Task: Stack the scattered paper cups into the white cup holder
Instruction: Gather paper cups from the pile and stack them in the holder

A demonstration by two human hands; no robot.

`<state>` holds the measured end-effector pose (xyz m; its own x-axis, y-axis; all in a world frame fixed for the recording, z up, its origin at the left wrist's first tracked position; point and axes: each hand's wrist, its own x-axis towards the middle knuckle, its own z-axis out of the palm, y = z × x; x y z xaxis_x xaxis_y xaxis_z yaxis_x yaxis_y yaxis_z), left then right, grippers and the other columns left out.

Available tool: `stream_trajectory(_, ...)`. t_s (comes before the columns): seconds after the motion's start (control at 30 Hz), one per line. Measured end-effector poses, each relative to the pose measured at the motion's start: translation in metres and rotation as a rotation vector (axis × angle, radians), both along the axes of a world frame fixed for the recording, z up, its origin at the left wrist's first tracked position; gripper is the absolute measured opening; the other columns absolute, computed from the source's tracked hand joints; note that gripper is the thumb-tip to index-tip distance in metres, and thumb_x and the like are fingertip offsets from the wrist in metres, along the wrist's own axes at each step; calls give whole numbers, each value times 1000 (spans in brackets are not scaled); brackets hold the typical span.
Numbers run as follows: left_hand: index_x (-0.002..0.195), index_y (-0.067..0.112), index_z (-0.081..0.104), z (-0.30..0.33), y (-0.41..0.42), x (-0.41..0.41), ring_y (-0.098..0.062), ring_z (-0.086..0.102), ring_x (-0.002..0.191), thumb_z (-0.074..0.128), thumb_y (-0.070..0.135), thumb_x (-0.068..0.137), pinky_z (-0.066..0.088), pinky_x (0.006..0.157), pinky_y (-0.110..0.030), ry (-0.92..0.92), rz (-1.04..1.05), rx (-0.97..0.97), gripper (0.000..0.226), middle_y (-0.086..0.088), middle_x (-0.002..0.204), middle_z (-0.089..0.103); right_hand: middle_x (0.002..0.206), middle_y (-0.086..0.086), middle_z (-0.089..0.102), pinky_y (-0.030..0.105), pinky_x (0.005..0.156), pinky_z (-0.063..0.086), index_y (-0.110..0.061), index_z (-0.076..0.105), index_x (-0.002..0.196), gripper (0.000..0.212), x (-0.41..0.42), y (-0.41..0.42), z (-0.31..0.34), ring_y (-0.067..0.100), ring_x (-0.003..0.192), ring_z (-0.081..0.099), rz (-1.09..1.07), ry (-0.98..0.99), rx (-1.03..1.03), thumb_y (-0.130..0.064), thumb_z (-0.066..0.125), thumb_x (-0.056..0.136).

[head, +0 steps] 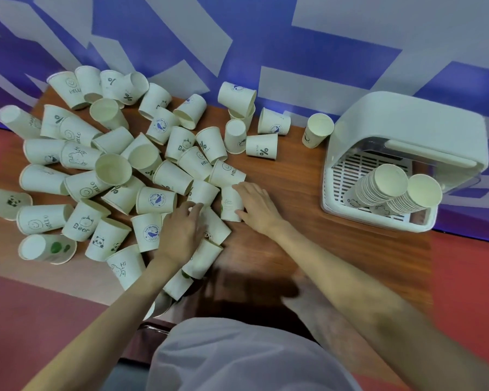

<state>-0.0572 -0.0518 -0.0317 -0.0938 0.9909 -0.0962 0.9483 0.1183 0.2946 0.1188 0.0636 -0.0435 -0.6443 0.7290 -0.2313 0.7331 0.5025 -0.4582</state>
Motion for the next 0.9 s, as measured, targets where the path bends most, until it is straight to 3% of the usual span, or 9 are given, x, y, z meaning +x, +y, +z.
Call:
stream_trajectory(0.3,118,1,57,-11,7,16,-41,60,72,67,-3,73,51,61,-41,-83,-40,-62,46,-21,106,59,116,4,58,35,98,37,-14,51,127,41,27,-11,-4,20,111,51,-204,129,-48,-5,58,88)
stream_trajectory(0.5,119,6,59,-7,17,42,-30,59,94,54,-11,80,49,78,-33,-353,58,5,43,-15,114,54,105,8,63,34,86,50,-7,60,117,31,67,-14,4,15,89,57,-385,236,-114,1,59,87)
stream_trajectory(0.6,113,6,61,-2,25,56,-21,55,94,49,-10,84,42,79,-27,-402,56,13,36,-10,108,54,95,5,61,34,80,51,-7,65,111,26,98,-14,16,14,82,56,-419,289,-37,1,60,87)
stream_trajectory(0.7,105,6,63,2,35,72,-26,58,90,55,-9,80,48,76,-34,-420,-13,21,31,-10,100,57,89,3,58,38,77,50,-7,66,106,21,135,-15,34,17,81,56,-424,355,62,0,60,86)
stream_trajectory(0.77,105,6,64,9,42,85,-25,58,89,56,-13,77,45,74,-29,-447,-42,37,35,-10,100,59,88,3,57,40,75,50,-6,65,103,18,159,-17,50,19,81,56,-458,391,142,0,60,86)
stream_trajectory(0.9,104,5,65,37,64,124,-26,62,87,55,-15,76,49,76,-33,-529,-141,136,36,-12,96,64,87,8,61,28,75,45,-2,66,97,12,202,-22,87,20,83,57,-549,508,397,1,62,87)
